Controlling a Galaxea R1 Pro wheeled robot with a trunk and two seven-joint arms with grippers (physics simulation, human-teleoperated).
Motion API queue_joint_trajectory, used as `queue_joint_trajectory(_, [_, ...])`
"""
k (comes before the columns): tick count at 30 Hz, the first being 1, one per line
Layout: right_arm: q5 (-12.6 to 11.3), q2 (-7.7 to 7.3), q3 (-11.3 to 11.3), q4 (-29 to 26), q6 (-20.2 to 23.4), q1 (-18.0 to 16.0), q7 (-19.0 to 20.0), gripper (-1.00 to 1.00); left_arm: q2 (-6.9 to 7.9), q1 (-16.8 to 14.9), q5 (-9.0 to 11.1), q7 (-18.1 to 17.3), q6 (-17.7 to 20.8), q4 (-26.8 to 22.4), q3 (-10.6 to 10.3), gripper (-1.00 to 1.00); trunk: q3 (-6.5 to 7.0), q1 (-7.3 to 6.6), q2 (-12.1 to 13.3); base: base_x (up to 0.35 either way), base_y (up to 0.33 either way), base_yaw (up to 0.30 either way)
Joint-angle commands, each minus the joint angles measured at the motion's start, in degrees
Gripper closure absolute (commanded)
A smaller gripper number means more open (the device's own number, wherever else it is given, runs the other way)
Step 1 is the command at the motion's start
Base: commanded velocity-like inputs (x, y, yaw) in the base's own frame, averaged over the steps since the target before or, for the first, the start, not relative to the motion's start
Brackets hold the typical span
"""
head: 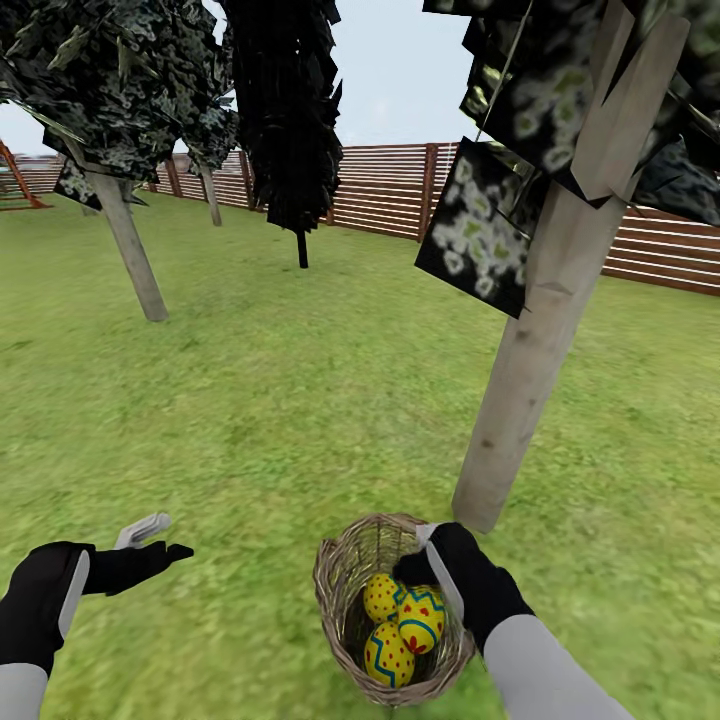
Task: Take the three Easter eggs out of the wicker basket on the lawn in the garden, then place them on the lawn next to a single tree (choose any tree) so that all three eggs are next to the same tree and none are left in the basket.
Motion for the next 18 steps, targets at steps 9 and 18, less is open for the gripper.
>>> queue_joint_trajectory(9, [-9.86,0.26,0.12,19.39,-13.58,-10.10,-8.48,-1.00,0.00,-0.04,-0.45,-0.48,0.22,-0.04,0.24,-1.00,-0.06,-0.01,-0.03,0.000,0.000,0.000])
queue_joint_trajectory(18, [-15.61,0.23,0.04,19.87,-14.72,-11.38,-12.01,-1.00,0.04,-0.04,-0.20,-0.57,0.22,-0.13,0.40,-1.00,-0.06,-0.01,-0.03,0.000,0.000,0.000])
